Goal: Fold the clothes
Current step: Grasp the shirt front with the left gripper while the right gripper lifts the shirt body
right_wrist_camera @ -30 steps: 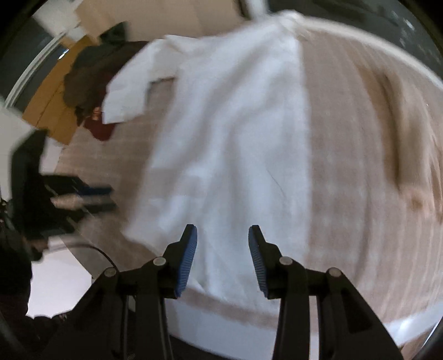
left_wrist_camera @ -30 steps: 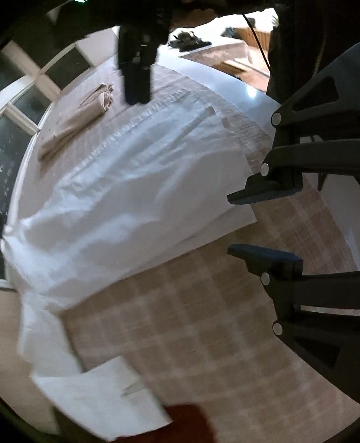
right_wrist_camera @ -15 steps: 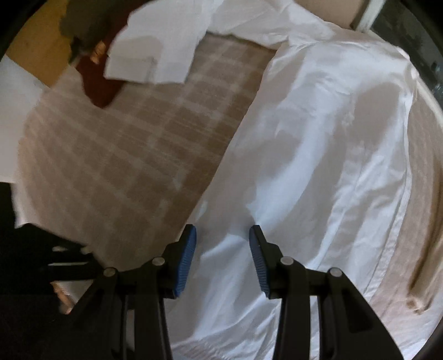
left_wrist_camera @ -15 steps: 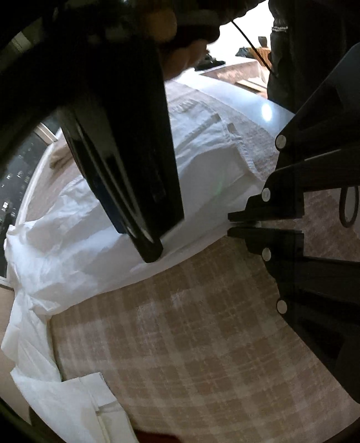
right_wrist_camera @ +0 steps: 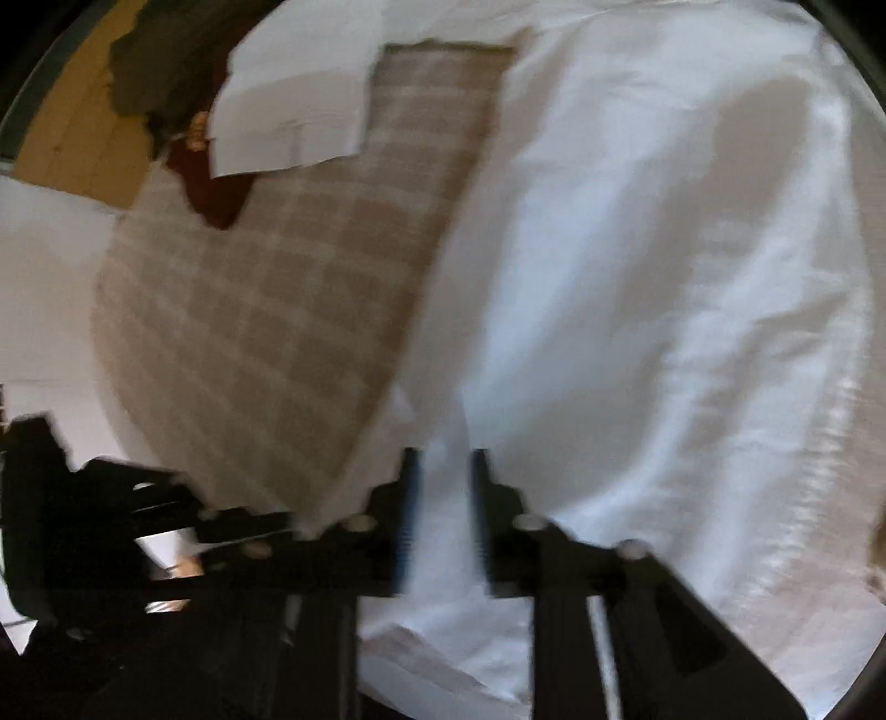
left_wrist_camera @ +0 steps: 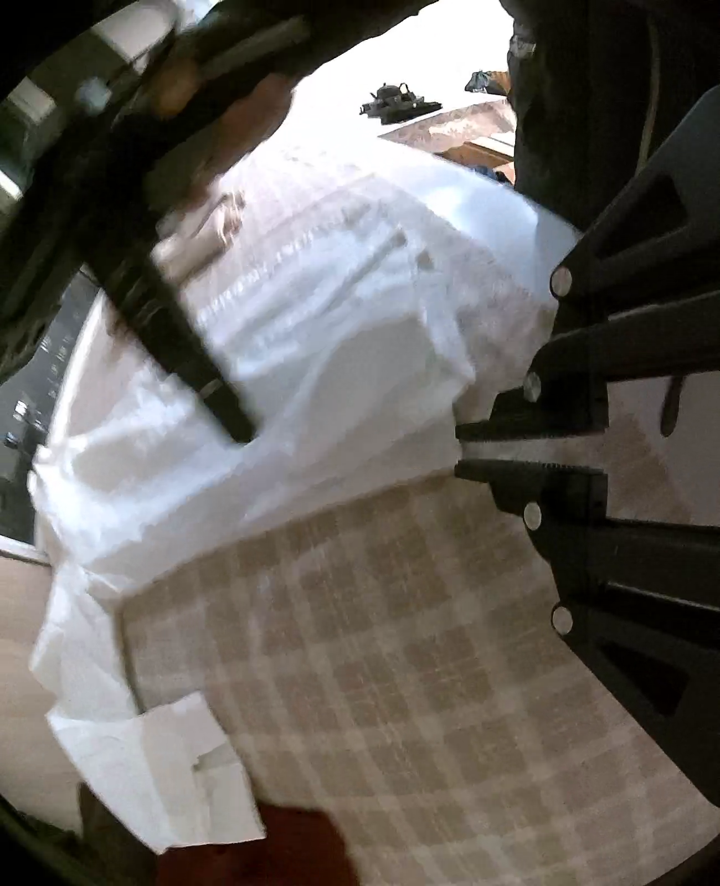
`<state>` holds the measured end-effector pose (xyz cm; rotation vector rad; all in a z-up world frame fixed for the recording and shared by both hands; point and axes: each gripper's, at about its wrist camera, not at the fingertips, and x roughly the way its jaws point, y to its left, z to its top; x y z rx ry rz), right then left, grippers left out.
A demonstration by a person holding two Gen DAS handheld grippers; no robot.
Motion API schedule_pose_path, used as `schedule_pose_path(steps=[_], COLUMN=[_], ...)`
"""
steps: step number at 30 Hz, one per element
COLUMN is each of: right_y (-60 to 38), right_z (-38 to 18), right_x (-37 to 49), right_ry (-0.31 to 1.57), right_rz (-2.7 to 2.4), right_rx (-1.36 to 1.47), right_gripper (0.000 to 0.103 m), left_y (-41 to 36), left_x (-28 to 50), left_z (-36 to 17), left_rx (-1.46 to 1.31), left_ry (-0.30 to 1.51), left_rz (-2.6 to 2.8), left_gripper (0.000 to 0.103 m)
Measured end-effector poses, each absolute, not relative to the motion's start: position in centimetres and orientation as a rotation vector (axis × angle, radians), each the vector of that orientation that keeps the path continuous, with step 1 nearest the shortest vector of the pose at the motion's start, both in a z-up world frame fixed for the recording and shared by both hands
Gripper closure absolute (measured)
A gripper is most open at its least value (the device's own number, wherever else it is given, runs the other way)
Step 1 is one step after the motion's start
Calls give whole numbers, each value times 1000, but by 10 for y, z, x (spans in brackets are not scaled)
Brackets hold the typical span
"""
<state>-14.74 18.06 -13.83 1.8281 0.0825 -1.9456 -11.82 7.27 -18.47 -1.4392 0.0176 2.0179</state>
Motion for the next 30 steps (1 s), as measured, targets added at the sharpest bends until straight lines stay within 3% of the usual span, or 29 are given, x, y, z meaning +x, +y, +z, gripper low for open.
schedule_pose_path(steps=[2, 8, 10, 16, 22, 26, 30], right_y=[190, 215, 208, 151, 112, 115, 126], right_z=[-126, -91, -88, -108, -132, -137, -121], right_x=[-161, -207, -238, -296, -283, -285, -282], right_ry=[82, 86, 137, 399, 958, 1114, 1094], right_rz=[-1987, -2109, -2153, -2133, -2036, -2073, -2056], right_rx=[1808, 1740, 1706, 1672, 1606, 1563, 1552], right_gripper=[71, 66, 60, 57, 57, 57, 57], left_y=[80, 117, 112, 99, 99, 94, 94], left_x=[-108, -119, -122, -128, -126, -120, -120], left_z=[-175, -183, -182, -178, -180, -176, -179], left_rx=[-1376, -1312, -1330, -1373, -1371, -1358, -1366], left_ry=[26, 97, 41, -114, -199, -227, -229], left_rz=[2020, 2098, 2118, 2167, 2179, 2173, 2153], left_gripper=[84, 85, 99, 100, 101, 101, 101])
